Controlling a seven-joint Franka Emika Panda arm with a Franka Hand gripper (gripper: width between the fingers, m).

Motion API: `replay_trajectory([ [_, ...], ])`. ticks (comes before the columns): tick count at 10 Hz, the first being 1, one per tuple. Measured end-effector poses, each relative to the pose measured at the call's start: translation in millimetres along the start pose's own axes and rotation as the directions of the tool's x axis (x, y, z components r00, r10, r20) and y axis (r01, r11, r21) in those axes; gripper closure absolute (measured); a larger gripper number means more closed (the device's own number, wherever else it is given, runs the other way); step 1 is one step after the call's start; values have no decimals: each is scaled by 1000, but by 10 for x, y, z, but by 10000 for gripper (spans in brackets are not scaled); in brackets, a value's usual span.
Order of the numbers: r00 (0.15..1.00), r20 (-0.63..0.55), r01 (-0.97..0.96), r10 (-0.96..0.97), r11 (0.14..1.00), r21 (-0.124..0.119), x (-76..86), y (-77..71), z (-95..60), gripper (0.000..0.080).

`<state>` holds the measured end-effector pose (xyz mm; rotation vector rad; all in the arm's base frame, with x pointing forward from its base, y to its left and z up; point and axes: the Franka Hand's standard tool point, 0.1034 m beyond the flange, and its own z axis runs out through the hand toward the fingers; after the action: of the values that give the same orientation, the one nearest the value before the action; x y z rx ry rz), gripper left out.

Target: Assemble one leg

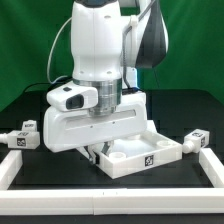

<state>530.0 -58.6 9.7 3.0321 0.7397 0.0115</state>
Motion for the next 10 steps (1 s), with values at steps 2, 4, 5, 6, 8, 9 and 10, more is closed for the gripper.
replay_trajectory([
  [2, 998, -5, -68, 68, 998, -1, 154, 78, -99, 744],
  [4, 984, 8, -180, 180, 984, 12, 266, 101, -173, 744],
  [5, 971, 25, -239, 238, 971, 19, 312, 100, -197, 744],
  [6, 948, 55, -316, 314, 948, 28, 347, 79, -227, 744],
  [8, 918, 88, -391, 387, 920, 36, 444, 44, -292, 744],
  [9, 919, 87, -389, 385, 921, 36, 430, 41, -273, 744],
  [10, 919, 90, -389, 384, 921, 36, 421, 35, -261, 744],
])
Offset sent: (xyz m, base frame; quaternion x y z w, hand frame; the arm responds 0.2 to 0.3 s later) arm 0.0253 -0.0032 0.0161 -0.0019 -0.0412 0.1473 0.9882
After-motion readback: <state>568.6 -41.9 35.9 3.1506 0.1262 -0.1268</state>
